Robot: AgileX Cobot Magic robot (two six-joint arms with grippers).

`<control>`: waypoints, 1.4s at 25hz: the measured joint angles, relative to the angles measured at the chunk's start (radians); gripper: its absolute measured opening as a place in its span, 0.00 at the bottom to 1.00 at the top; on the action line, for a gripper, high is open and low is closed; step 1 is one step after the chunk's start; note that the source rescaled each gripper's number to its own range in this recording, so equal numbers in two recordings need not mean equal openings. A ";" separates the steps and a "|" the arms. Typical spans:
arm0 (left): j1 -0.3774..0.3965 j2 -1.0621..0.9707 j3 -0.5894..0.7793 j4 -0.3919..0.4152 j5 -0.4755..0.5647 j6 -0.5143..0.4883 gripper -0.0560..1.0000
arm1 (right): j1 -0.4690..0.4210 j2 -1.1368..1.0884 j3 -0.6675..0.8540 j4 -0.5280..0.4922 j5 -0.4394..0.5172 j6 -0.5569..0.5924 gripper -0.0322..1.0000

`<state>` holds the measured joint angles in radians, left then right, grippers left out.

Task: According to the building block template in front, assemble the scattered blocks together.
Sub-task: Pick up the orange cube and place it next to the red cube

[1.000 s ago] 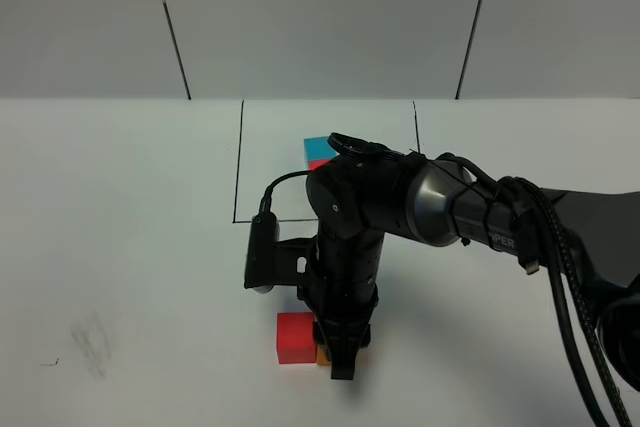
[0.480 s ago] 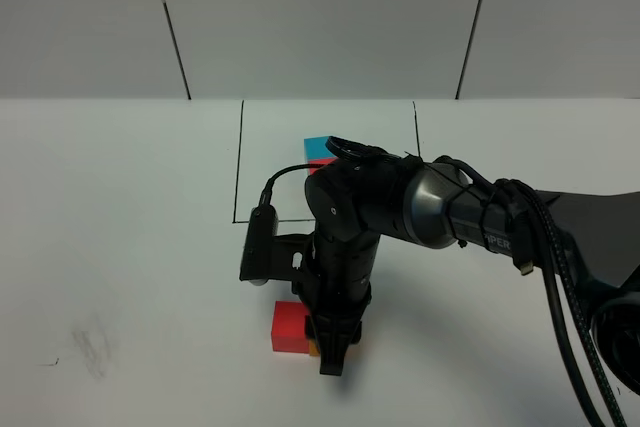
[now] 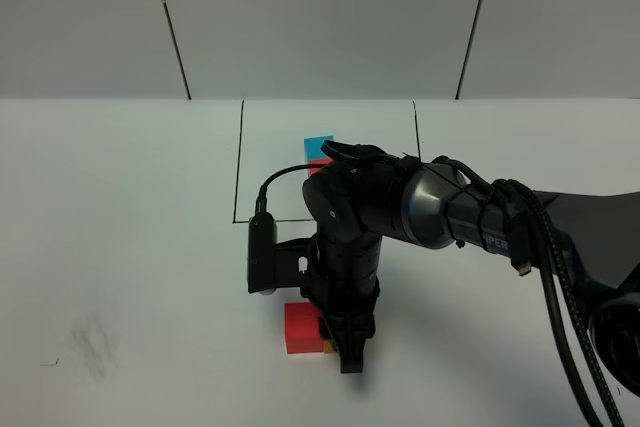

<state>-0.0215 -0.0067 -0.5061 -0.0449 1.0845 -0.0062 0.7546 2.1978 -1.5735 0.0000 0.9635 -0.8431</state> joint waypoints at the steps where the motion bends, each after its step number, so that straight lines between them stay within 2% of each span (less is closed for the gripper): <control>1: 0.000 0.000 0.000 0.000 0.000 0.000 0.93 | 0.000 0.000 0.000 0.000 0.003 -0.006 0.24; 19: 0.000 0.000 0.000 0.000 0.000 0.000 0.93 | 0.000 0.001 -0.001 0.007 0.013 -0.025 0.25; 21: 0.000 0.000 0.000 0.000 0.000 0.000 0.93 | 0.000 0.001 -0.001 0.011 0.018 -0.013 0.28; 26: 0.000 0.000 0.000 0.000 0.000 0.000 0.93 | 0.000 0.005 0.000 0.013 0.032 -0.001 0.44; 35: 0.000 0.000 0.000 0.000 0.000 0.000 0.93 | -0.001 -0.045 0.000 0.012 0.032 0.104 0.53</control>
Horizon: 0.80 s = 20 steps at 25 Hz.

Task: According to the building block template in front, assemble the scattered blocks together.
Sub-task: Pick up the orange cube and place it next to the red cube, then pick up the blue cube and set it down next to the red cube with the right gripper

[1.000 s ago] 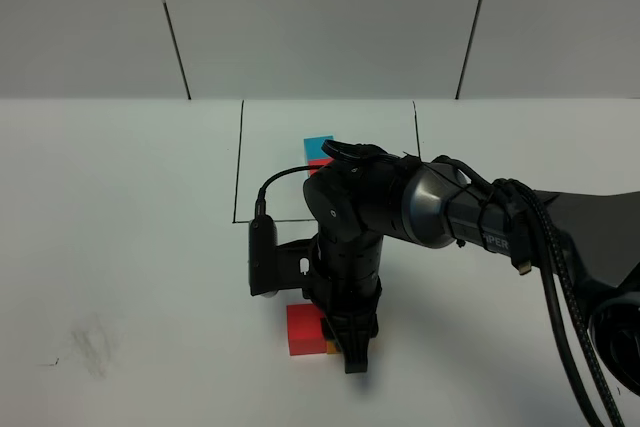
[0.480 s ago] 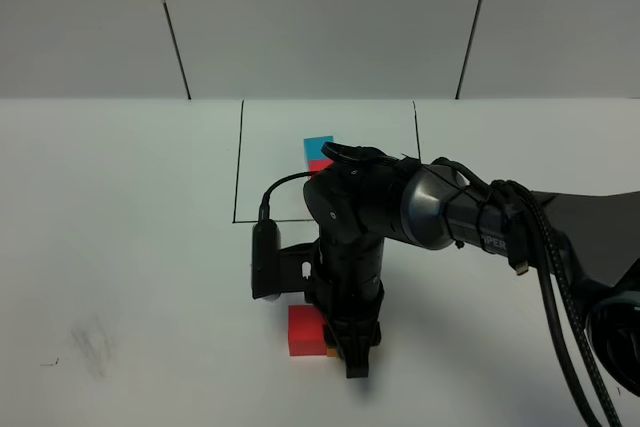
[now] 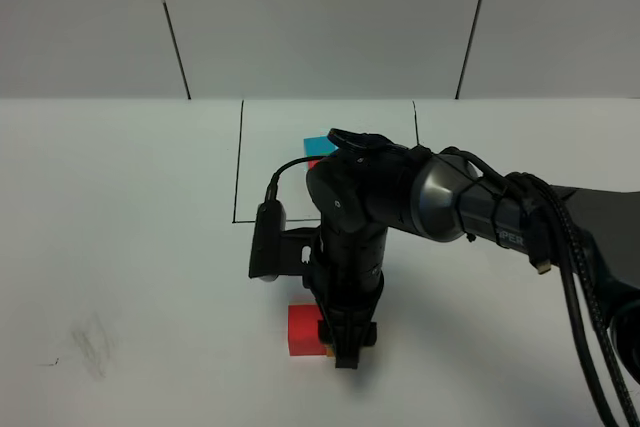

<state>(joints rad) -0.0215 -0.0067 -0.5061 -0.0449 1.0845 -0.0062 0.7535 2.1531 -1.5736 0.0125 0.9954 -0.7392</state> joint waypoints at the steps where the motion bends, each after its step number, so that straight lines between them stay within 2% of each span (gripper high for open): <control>1: 0.000 0.000 0.000 0.000 0.000 0.000 0.93 | -0.002 -0.010 0.000 0.000 0.001 0.021 0.56; 5: 0.000 0.000 0.000 0.000 0.000 0.000 0.93 | -0.018 -0.067 0.000 -0.005 0.008 0.153 0.73; 9: 0.000 0.000 0.000 0.000 0.000 0.000 0.93 | -0.071 -0.140 0.000 -0.040 0.020 0.400 0.85; 12: 0.000 0.000 0.000 0.000 0.000 0.000 0.93 | -0.128 -0.194 0.005 -0.064 0.038 0.588 0.85; 15: 0.000 0.000 0.000 0.000 0.000 0.000 0.93 | -0.189 -0.263 0.036 -0.075 0.056 0.759 0.79; 17: 0.000 0.000 0.000 0.000 0.000 0.000 0.93 | -0.243 -0.325 0.080 -0.084 0.059 0.813 0.74; 20: 0.000 0.000 0.000 0.000 0.000 0.000 0.93 | -0.334 -0.429 0.170 -0.101 0.063 0.835 0.68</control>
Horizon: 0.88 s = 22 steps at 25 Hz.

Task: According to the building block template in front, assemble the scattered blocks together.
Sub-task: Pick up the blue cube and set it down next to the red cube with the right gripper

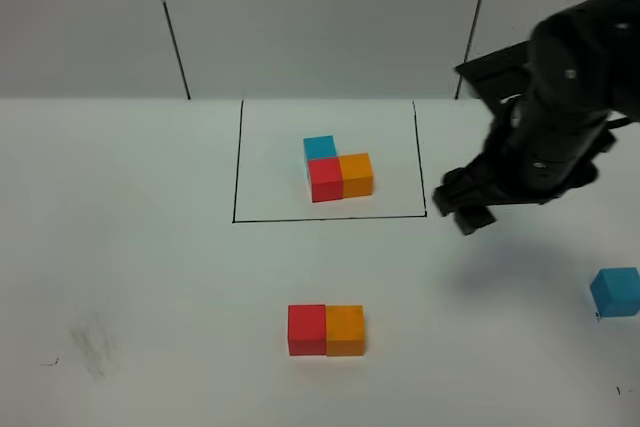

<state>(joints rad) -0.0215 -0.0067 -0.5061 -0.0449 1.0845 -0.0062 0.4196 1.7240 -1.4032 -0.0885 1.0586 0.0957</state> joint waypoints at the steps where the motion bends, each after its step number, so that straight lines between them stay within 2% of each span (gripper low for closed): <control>1: 0.000 0.000 0.000 0.000 0.000 0.000 0.93 | -0.037 -0.037 0.034 -0.001 0.002 0.003 0.67; 7: 0.000 0.000 0.000 0.000 0.000 0.000 0.93 | -0.242 -0.165 0.122 -0.008 0.022 0.015 0.68; 12: 0.000 0.000 0.000 0.000 0.000 0.000 0.93 | -0.358 -0.160 0.140 -0.025 0.034 -0.003 0.83; 15: 0.000 0.000 0.000 0.000 0.000 0.000 0.93 | -0.388 -0.139 0.148 -0.030 0.025 -0.007 0.88; 22: 0.000 0.000 0.000 0.000 0.000 0.000 0.93 | -0.388 -0.015 0.158 -0.026 -0.066 -0.024 0.89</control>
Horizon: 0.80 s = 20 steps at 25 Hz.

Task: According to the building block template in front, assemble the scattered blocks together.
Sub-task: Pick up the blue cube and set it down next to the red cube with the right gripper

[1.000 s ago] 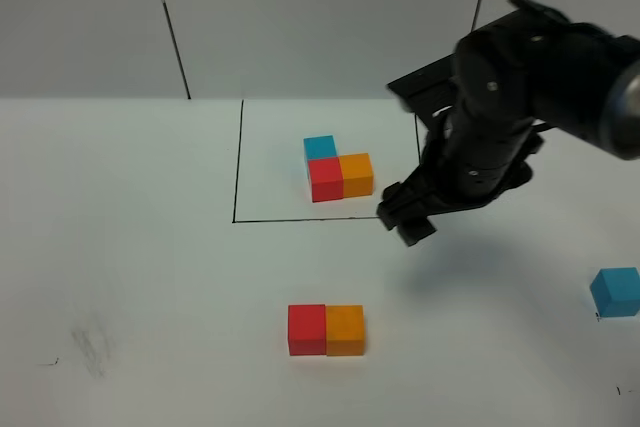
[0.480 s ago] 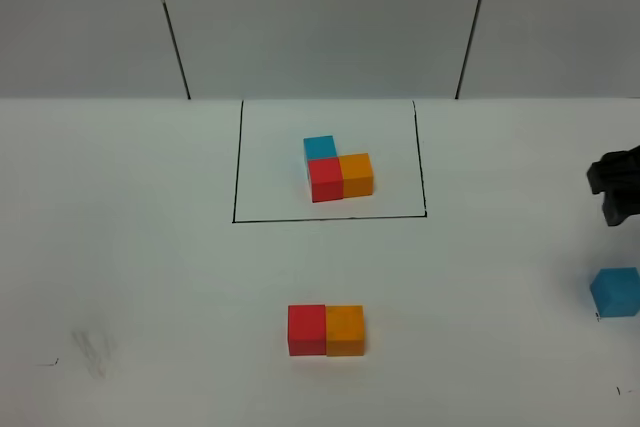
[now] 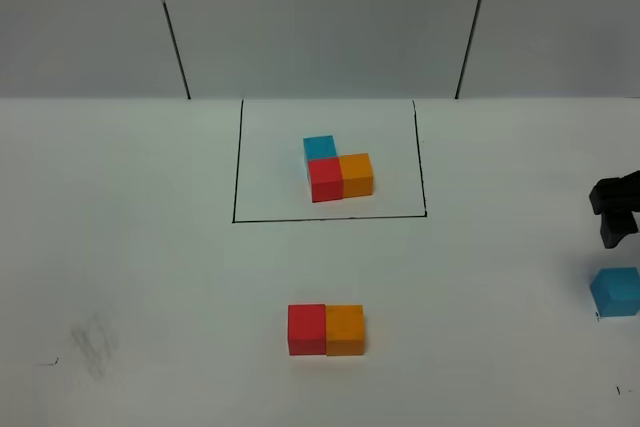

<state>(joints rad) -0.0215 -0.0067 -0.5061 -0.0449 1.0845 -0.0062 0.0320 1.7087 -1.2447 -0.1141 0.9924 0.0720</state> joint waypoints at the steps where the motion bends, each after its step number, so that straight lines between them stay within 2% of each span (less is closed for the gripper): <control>1: 0.000 0.000 0.000 0.000 0.000 0.000 0.93 | 0.000 0.023 0.000 0.000 -0.010 -0.001 0.89; 10: 0.000 0.000 0.000 0.000 0.000 0.000 0.93 | -0.017 0.179 0.000 0.013 -0.068 -0.001 0.88; 20: 0.000 0.000 0.000 0.000 0.000 0.000 0.93 | -0.063 0.197 0.035 0.022 -0.132 -0.001 0.86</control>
<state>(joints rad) -0.0215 -0.0067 -0.5061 -0.0449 1.0845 -0.0062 -0.0313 1.9054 -1.2098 -0.0921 0.8609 0.0709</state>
